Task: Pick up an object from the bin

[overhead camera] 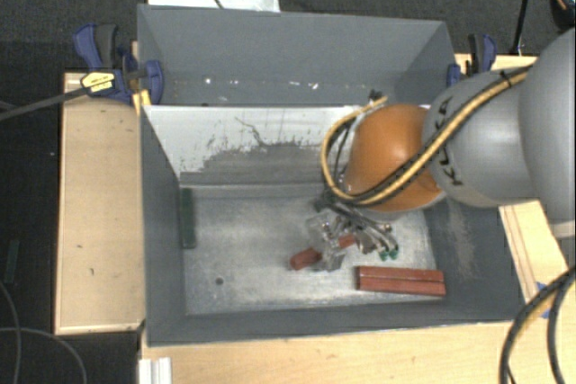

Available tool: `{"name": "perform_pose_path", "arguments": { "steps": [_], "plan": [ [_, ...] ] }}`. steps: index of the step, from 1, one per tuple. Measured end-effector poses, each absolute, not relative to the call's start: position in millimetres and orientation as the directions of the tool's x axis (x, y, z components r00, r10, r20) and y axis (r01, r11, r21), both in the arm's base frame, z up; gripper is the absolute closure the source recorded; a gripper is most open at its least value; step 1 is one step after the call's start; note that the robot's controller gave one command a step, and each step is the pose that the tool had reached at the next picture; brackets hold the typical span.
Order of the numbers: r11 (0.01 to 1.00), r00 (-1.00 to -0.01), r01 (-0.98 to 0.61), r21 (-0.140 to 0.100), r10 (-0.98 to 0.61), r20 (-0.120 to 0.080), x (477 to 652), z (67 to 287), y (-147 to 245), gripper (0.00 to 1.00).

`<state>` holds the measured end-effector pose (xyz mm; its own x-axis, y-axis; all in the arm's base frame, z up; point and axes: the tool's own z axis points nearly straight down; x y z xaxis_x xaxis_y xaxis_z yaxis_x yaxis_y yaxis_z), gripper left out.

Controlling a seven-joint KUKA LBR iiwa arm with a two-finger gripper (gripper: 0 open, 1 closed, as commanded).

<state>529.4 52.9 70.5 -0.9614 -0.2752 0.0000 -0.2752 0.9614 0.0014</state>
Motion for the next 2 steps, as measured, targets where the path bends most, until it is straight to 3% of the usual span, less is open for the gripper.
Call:
{"name": "perform_pose_path", "arguments": {
  "steps": [1, 2],
  "plan": [
    [0.965, -0.965, -0.261, -0.002, -0.261, -0.008, 492.8, 198.3, 19.5, 1.00],
    [0.862, -0.862, -0.507, -0.004, -0.507, -0.005, 480.2, 250.1, -22.9, 1.00]
  ]
}}
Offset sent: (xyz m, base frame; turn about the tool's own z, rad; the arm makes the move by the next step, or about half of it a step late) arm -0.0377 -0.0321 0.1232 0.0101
